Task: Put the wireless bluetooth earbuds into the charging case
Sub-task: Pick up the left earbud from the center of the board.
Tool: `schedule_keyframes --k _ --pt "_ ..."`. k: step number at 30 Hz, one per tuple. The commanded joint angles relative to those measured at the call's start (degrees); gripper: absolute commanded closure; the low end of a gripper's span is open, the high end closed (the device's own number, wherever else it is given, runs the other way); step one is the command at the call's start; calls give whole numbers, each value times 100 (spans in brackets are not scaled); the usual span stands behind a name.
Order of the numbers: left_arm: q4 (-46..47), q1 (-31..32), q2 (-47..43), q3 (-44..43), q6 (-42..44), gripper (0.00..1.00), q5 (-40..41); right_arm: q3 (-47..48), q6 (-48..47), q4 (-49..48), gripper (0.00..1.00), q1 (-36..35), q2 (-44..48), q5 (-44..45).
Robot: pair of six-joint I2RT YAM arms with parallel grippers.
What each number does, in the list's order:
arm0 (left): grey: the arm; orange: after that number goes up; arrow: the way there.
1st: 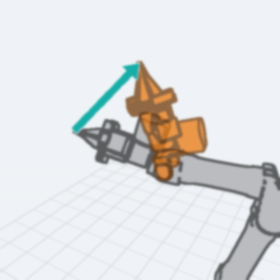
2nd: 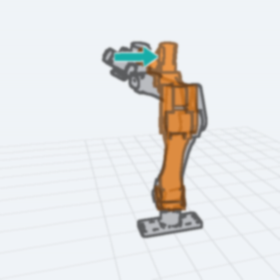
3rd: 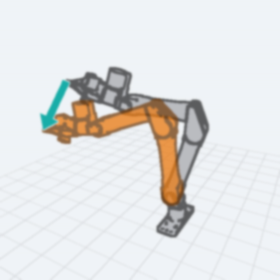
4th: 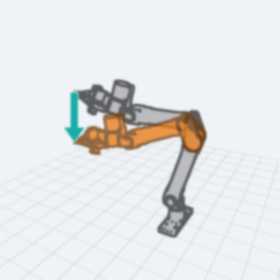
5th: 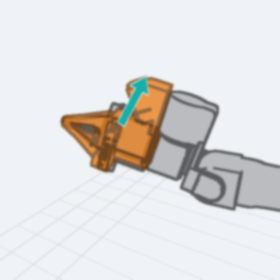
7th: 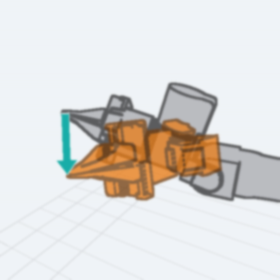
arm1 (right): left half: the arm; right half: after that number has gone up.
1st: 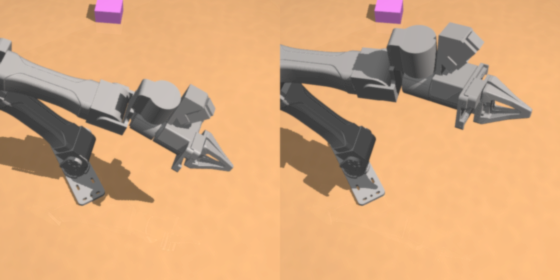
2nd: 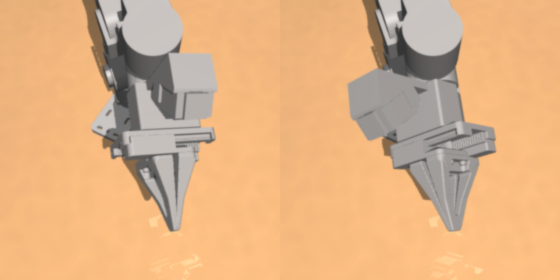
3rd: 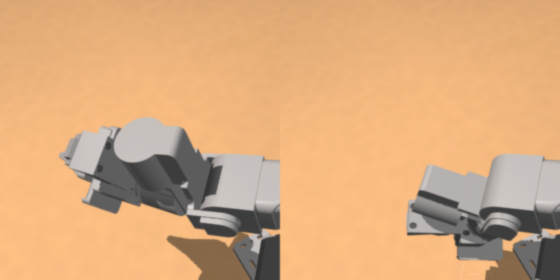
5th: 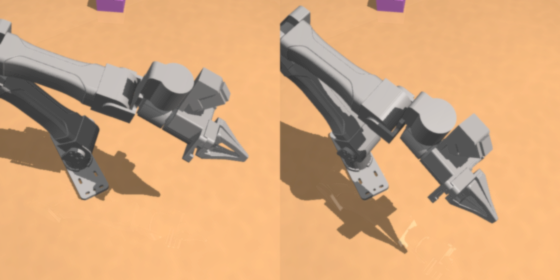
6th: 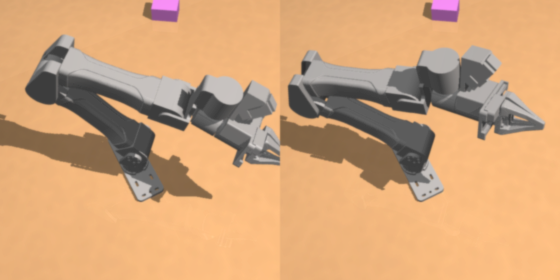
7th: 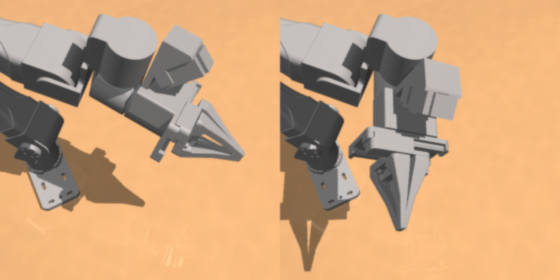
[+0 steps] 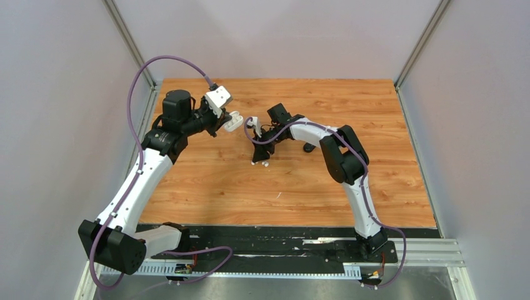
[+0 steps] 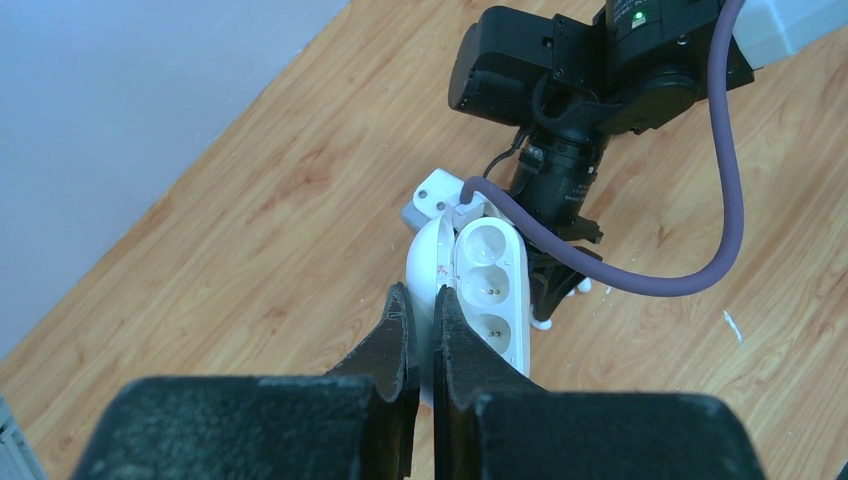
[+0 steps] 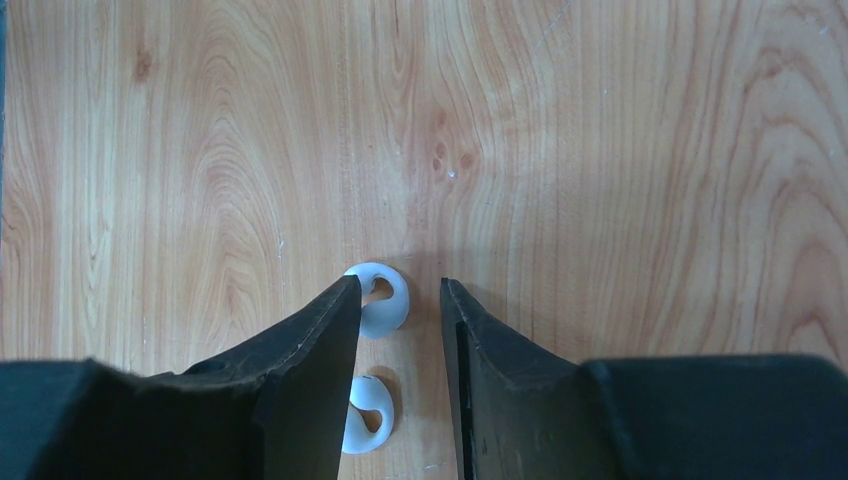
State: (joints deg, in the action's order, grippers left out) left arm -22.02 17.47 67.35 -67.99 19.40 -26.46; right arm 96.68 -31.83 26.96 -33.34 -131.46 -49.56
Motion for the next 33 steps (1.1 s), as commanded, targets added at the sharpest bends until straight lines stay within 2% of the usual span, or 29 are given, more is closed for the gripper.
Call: schedule_keyframes --k 1,20,33 --pt "179 -25 -60 -51 -90 100 -79 -139 -295 100 61 -40 162 227" --pt "225 -25 -64 -21 -165 100 -98 -141 -298 146 57 -58 218 -33" --pt "187 -27 -23 -58 -158 100 -120 222 -3 126 58 -49 131 -181"
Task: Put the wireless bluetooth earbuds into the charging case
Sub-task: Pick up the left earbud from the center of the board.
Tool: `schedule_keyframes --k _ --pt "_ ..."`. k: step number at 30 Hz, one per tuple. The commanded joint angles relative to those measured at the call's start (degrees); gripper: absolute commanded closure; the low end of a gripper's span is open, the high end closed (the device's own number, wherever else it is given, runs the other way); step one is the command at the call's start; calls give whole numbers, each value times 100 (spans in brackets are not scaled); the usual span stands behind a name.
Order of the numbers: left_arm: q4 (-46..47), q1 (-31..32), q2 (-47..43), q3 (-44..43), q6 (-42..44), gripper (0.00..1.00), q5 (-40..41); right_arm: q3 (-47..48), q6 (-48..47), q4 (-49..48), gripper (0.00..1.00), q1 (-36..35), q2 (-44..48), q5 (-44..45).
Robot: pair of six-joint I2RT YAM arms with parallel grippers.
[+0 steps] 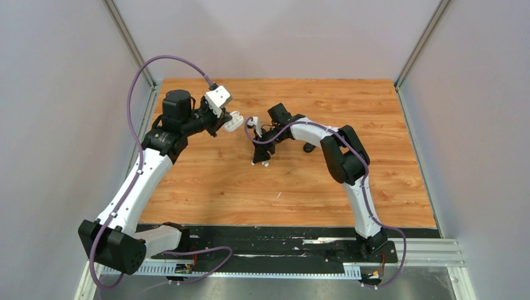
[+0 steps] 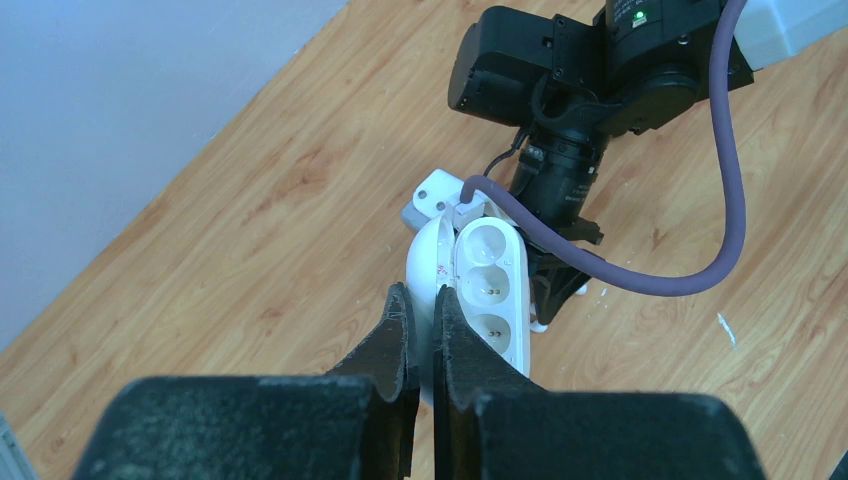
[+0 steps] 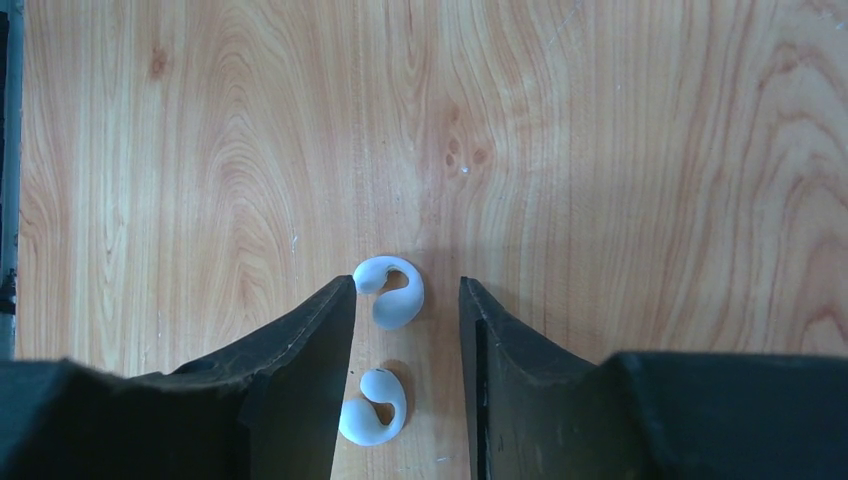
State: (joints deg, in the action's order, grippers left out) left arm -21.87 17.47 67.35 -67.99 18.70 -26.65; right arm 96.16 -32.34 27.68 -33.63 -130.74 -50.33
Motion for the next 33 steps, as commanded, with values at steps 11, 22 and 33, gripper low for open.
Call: schedule_keyframes --k 11,22,33 --pt "160 -25 -20 -70 -112 100 -118 264 -405 -13 62 -35 -46 599" --pt "153 -25 -5 -88 -104 100 -147 -75 -1000 341 65 -91 87 644" --pt "185 -26 -9 -59 -134 100 -126 -169 -1073 489 65 -83 174 644"
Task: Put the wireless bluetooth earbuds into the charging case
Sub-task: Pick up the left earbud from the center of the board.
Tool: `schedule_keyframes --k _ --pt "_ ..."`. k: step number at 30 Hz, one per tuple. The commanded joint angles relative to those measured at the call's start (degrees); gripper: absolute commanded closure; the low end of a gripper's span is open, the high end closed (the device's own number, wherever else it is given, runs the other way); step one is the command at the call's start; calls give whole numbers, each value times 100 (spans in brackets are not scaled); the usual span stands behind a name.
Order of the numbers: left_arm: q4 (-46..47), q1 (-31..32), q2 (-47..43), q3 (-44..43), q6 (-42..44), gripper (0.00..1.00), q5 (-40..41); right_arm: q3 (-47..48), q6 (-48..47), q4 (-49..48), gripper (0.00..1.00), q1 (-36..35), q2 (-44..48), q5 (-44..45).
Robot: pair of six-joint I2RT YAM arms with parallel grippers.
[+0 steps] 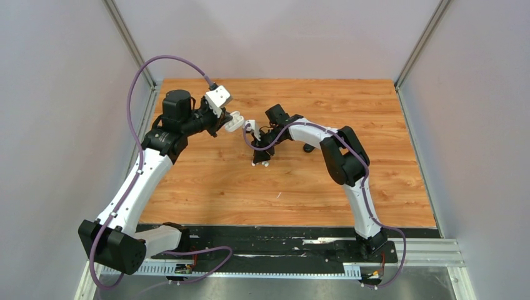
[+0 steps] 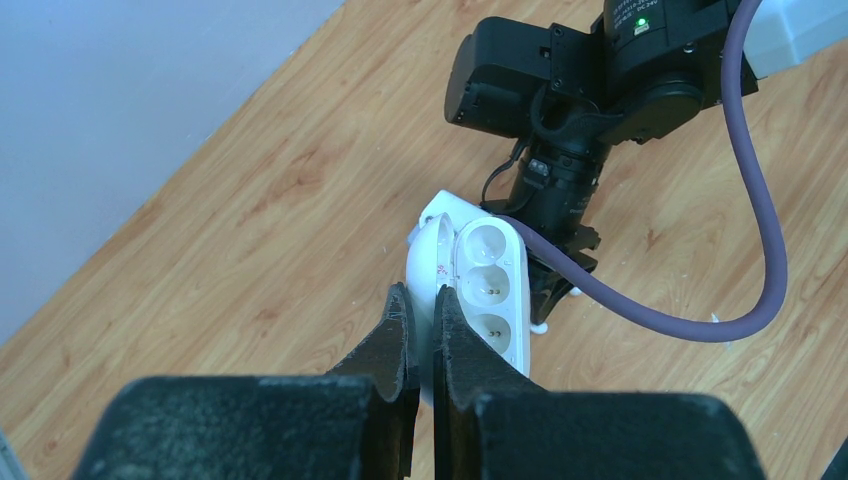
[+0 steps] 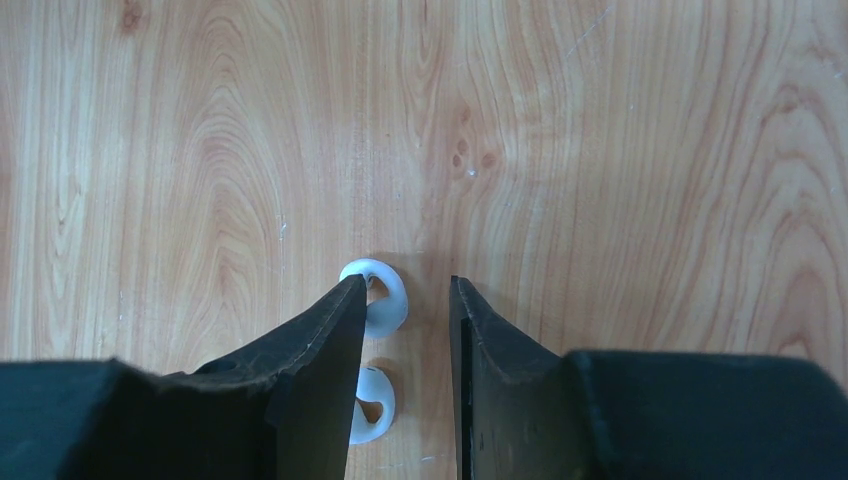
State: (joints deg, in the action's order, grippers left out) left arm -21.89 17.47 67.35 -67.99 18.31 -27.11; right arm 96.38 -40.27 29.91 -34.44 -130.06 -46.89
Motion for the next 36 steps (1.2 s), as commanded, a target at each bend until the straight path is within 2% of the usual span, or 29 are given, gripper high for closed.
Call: schedule_keyframes --k 1,3,7,12,17,23,28,36 --pt "191 -25 -11 -54 -94 100 -82 -198 -279 266 65 -2 113 277" --pt "217 -25 -16 -41 -108 100 -90 -215 -277 268 66 -2 112 198" --pt "246 -25 1 -31 -153 100 -109 -156 -288 272 76 -10 107 -32" --pt "209 -25 -9 -31 -152 100 -103 -116 -315 337 79 -19 95 -242" --pt "216 -25 9 -32 -148 100 -116 8 -254 386 70 -26 113 -412" --pt "284 -25 41 -28 -203 100 -137 83 -301 392 74 -57 53 -428" --pt "248 -25 46 -43 -189 100 -127 117 -267 386 67 -54 61 -507" --pt "281 -25 84 -61 -225 100 -147 283 -156 308 69 -72 13 -742"
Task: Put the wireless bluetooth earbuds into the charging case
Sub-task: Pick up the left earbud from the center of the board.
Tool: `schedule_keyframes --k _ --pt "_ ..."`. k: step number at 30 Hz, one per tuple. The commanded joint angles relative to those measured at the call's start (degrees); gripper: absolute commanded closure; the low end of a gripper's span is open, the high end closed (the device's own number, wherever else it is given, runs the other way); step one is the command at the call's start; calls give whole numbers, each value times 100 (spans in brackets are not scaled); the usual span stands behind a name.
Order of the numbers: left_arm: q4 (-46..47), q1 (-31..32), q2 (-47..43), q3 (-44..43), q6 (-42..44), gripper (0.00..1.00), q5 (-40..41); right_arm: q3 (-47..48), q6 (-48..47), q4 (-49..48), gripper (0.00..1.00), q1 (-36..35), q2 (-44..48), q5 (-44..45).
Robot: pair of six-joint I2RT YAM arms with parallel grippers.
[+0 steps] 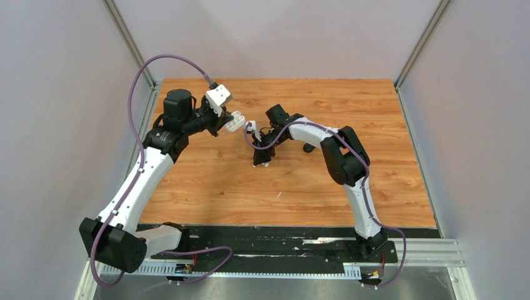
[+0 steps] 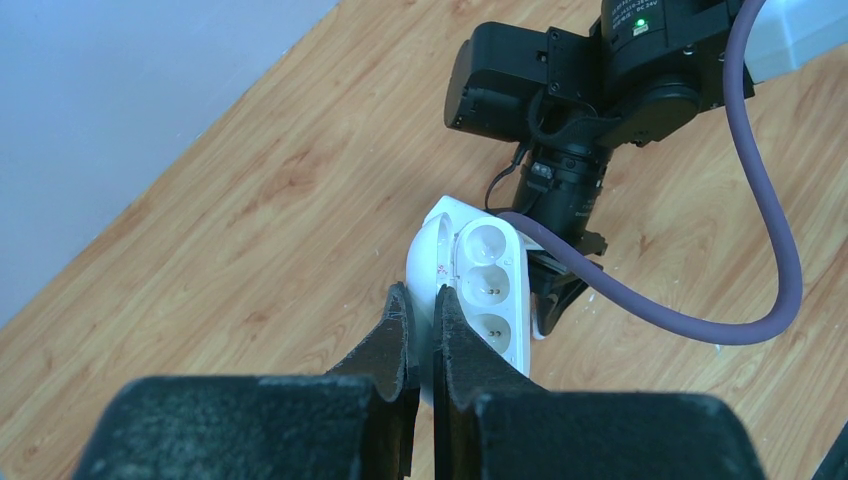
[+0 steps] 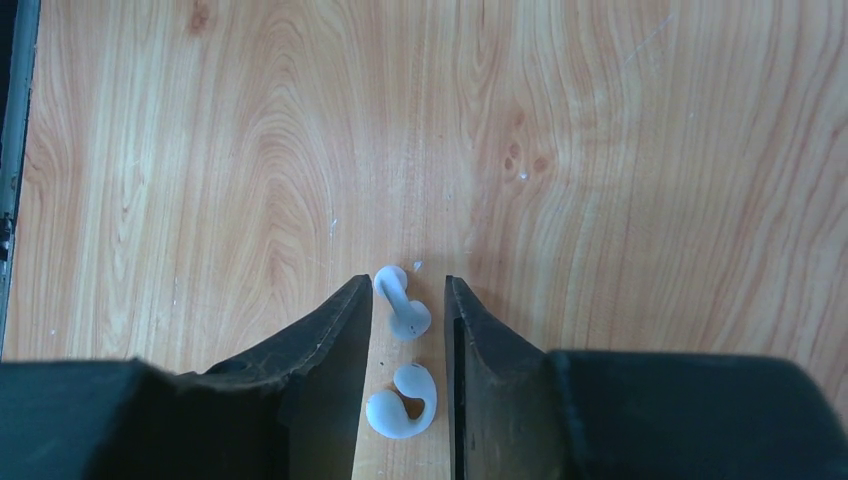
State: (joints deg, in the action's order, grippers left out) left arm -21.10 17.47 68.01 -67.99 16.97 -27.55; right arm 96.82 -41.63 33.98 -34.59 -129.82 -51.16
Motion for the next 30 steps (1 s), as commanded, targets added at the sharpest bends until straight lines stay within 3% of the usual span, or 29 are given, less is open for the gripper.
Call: schedule_keyframes --k 1,10,15,17,25,30 --pt "190 -25 19 -58 -89 100 -100 233 -21 -99 69 -56 -12 -309" --pt "186 -25 20 -51 -92 100 -84 162 -29 -75 78 -57 -8 -246" --pt "175 -25 26 -54 -57 100 -99 241 -30 -1 100 -47 36 -288" --pt "139 -25 70 -87 -5 100 -123 278 -84 125 100 -16 146 -329" --pt "-148 -25 845 -768 431 100 -652 -564 -668 217 100 616 2178 -656" --pt "-388 -17 1664 -1500 922 100 -1016 -391 -881 223 100 1131 3372 -916"
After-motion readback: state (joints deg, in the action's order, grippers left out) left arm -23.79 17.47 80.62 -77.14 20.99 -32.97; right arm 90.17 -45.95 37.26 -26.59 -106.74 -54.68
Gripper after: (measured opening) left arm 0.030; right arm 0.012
